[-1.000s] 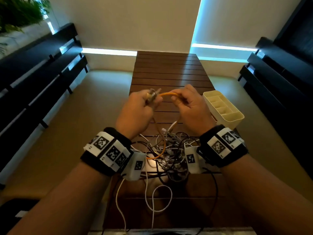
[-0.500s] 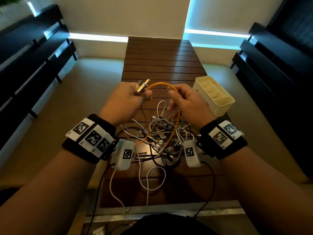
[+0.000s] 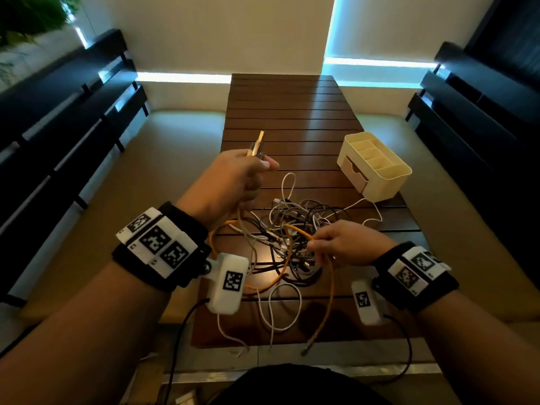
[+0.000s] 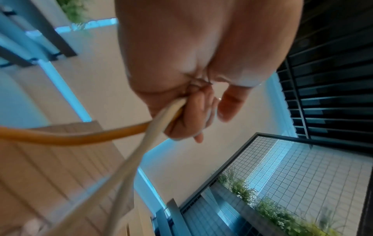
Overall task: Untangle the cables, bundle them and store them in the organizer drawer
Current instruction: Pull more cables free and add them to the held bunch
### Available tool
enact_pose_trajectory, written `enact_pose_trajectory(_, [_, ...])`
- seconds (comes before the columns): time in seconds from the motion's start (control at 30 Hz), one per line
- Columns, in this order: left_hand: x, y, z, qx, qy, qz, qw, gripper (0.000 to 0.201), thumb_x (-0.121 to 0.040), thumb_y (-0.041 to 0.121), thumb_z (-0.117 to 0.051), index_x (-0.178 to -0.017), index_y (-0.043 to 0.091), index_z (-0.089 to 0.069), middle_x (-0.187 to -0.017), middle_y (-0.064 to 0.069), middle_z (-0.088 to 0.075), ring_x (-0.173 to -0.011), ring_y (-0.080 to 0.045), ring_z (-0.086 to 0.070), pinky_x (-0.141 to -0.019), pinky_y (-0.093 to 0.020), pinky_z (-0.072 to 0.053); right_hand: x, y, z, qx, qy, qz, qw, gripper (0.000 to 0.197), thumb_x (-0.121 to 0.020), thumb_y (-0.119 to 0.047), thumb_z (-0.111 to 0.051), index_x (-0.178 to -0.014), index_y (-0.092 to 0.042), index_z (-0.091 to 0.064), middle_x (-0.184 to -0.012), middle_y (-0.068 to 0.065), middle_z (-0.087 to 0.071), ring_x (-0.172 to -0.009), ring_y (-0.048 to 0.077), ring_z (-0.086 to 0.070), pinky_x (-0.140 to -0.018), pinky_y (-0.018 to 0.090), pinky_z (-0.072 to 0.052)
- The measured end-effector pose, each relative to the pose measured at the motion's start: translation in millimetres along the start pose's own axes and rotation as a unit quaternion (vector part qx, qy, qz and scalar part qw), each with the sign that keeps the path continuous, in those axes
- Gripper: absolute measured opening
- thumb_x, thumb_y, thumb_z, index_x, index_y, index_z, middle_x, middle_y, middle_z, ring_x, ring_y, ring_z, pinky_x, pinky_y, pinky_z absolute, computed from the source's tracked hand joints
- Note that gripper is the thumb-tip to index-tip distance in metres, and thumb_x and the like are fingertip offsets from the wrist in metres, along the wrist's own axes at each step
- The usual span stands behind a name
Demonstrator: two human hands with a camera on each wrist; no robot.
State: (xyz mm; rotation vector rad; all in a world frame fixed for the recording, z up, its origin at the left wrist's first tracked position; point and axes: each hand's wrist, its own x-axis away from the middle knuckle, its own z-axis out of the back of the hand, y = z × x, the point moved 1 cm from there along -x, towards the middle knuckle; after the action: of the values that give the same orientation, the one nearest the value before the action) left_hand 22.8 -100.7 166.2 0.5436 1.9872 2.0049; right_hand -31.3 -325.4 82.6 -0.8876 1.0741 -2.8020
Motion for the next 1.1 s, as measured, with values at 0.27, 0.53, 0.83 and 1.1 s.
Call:
enact_pose_trajectory(0.27, [-1, -17, -24, 0.109, 0.012, 0.022, 0.994, 0.019, -0.086, 0.003, -0.034, -0.097, 0.008, -0.048, -0.062, 0.001, -0.035, -0.049, -0.011, -0.032, -0.047, -0.025, -0.031, -2, 3, -12, 0.015, 0.027, -0.013, 0.999, 0.047, -0.093, -0.044, -0.063, -0.136, -0.030, -0.051, -0.118, -0.009, -0.062, -0.109, 0.010, -0.060, -0.100, 0.036, -0.048])
enact_pose_trajectory(0.53, [-4, -20, -36, 0.202, 0.026, 0.010, 0.979, 0.015, -0.084, 0.009, -0.042, -0.097, 0.013, -0.047, -0.065, 0.000, -0.039, -0.055, -0.014, -0.044, -0.055, -0.030, -0.041, 5, -52, -18, -0.094, -0.003, 0.151, 0.984, 0.063, -0.084, -0.049, -0.073, -0.139, -0.043, -0.042, -0.146, -0.014, -0.047, -0.130, 0.000, -0.043, -0.103, 0.020, -0.036])
enact_pose_trajectory(0.83, [-14, -10, -13, 0.288, 0.084, -0.013, 0.954, 0.013, -0.097, 0.009, -0.037, -0.091, 0.017, -0.046, -0.064, 0.002, -0.039, -0.055, -0.012, -0.044, -0.056, -0.027, -0.044, -21, -26, -28, -0.100, 0.016, 0.093, 0.991, 0.024, -0.094, -0.047, -0.059, -0.114, -0.035, -0.061, -0.122, -0.007, -0.065, -0.113, 0.010, -0.061, -0.106, 0.047, -0.045])
enact_pose_trajectory(1.1, [-16, -13, -36, 0.373, 0.042, 0.025, 0.926, 0.015, -0.099, 0.011, -0.039, -0.090, 0.017, -0.049, -0.065, 0.001, -0.040, -0.055, -0.012, -0.045, -0.057, -0.026, -0.046, -21, -52, -32, -0.205, 0.026, 0.163, 0.965, 0.063, -0.088, -0.027, -0.075, -0.140, -0.032, -0.041, -0.139, -0.007, -0.049, -0.121, 0.001, -0.051, -0.101, 0.026, -0.044])
